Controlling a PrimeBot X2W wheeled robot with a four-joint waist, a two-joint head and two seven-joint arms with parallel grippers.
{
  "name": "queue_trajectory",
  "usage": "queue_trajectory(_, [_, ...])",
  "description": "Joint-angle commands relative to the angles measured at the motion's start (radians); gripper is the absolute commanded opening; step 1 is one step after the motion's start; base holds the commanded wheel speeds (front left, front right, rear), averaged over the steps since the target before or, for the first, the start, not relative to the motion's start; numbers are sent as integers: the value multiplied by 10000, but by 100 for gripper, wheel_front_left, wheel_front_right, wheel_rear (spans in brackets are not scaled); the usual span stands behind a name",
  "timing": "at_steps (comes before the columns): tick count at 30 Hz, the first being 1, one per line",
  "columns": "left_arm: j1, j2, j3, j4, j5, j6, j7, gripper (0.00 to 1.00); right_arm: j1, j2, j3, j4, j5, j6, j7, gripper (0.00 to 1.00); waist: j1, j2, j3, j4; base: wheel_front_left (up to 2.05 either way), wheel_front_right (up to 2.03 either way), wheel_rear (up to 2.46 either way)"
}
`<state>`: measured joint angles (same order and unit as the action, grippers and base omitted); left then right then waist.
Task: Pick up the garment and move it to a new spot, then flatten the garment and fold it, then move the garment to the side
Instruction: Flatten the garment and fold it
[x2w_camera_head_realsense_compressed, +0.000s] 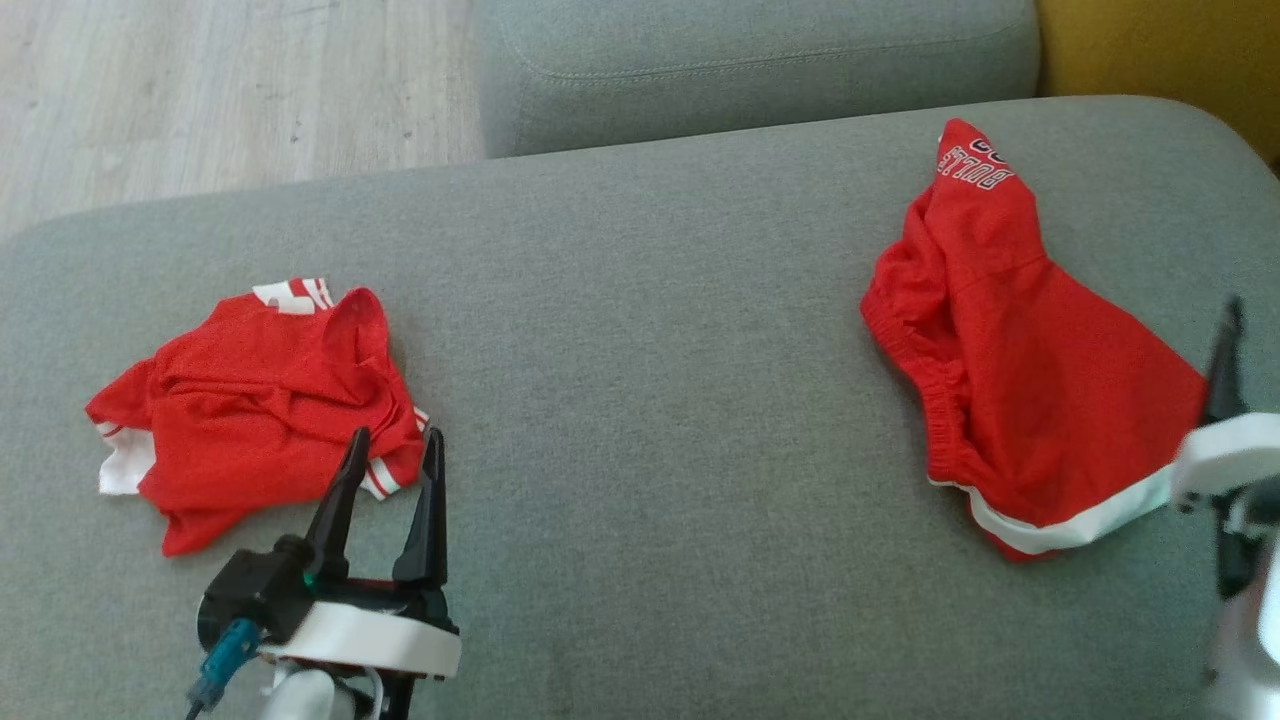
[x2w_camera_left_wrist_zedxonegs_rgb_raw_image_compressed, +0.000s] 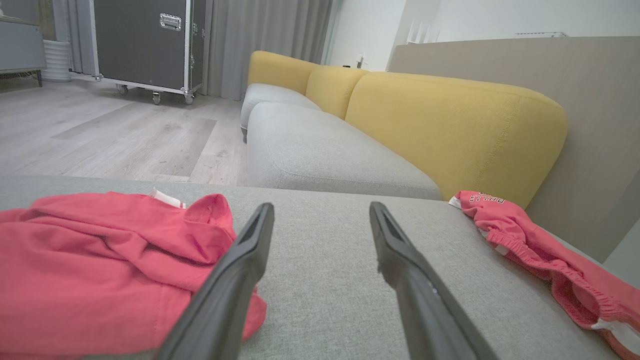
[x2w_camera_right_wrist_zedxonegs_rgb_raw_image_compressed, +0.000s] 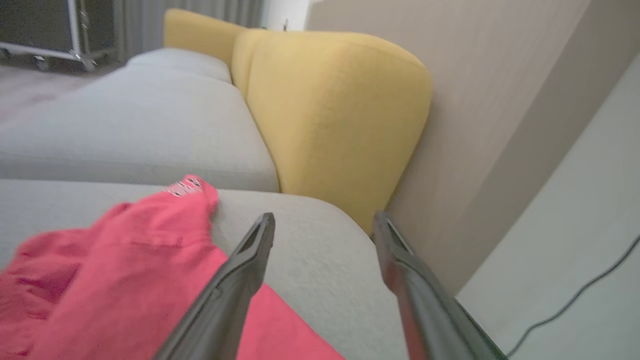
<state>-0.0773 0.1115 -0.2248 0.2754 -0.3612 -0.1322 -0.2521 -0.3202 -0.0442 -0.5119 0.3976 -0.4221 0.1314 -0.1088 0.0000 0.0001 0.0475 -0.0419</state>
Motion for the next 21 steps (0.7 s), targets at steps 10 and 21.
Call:
queue_trajectory(10, [-348,15,463,-329,31,15,-97,100,927,-61,3791,-662,3746,-7,-1226,100,0,-1,-191,-185,0,0,0])
queue_trajectory(21, [-556,210,263,-372,13,15,-97,100,1125,-61,4996,332,5470,-7,-648,100,0,-1,218,46,0,0,0])
